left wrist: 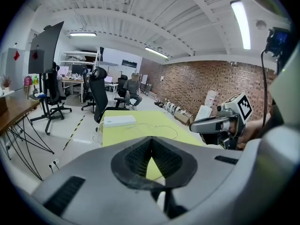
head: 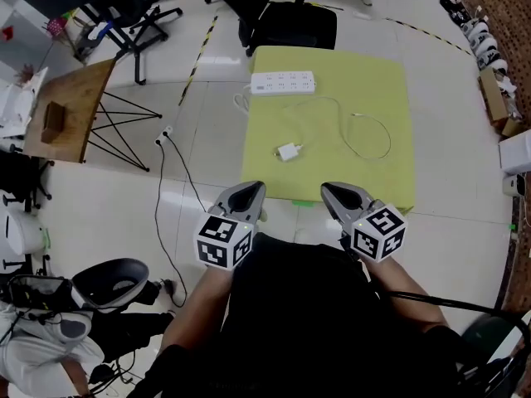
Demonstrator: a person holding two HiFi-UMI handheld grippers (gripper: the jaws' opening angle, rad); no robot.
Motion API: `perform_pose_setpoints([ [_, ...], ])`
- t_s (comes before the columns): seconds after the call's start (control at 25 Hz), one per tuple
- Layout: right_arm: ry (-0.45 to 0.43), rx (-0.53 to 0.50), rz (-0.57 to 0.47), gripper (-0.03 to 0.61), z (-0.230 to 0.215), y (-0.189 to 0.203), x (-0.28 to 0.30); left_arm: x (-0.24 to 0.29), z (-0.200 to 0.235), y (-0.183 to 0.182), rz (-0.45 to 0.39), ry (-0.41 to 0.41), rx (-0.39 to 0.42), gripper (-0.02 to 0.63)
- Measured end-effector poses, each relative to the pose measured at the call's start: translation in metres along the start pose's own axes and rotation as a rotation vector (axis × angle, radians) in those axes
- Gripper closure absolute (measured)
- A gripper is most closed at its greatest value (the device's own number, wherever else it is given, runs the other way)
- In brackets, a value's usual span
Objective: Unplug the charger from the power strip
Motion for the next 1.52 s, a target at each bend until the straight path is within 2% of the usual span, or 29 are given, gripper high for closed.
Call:
perform_pose_setpoints([
  [0.16,0.034,-0.013,-0.036,0.577,0.007,-0.008,-0.002,-0.005,0.003,-0.006,0.006,0.026,0.016,0.607],
  [0.44,0.121,0.041,-0.072,0.577,0.027,-0.011,0.008,-0.019,0.016,-0.023,0.024,0.105,0.095,0.607],
  [0.64,0.165,0.078,-0.079,0.577,0.049,-0.004,0.022,-0.03,0.036,-0.01,0.059,0.149,0.102,0.607],
  [0.88,0.214,0.094,-0.058,0.578,0.058,0.006,0.027,-0.033,0.04,-0.002,0.067,0.204,0.116,0.607],
  [1.08,0.227,0.095,-0.038,0.578,0.065,0.008,0.031,-0.039,0.042,0.004,0.077,0.229,0.117,0.607],
  [1.52,0.209,0.075,-0.015,0.578,0.07,0.004,0.038,-0.043,0.048,0.003,0.059,0.215,0.103,0.607],
])
Point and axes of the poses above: the fingertips, and each gripper's own axes: x forward along the fingers, z to its left, y out of its underside, the point moved 1 cm from there along -x, backward along the fingers, and after that the axes turned 3 degrees about -x, right-handed, at the moved point
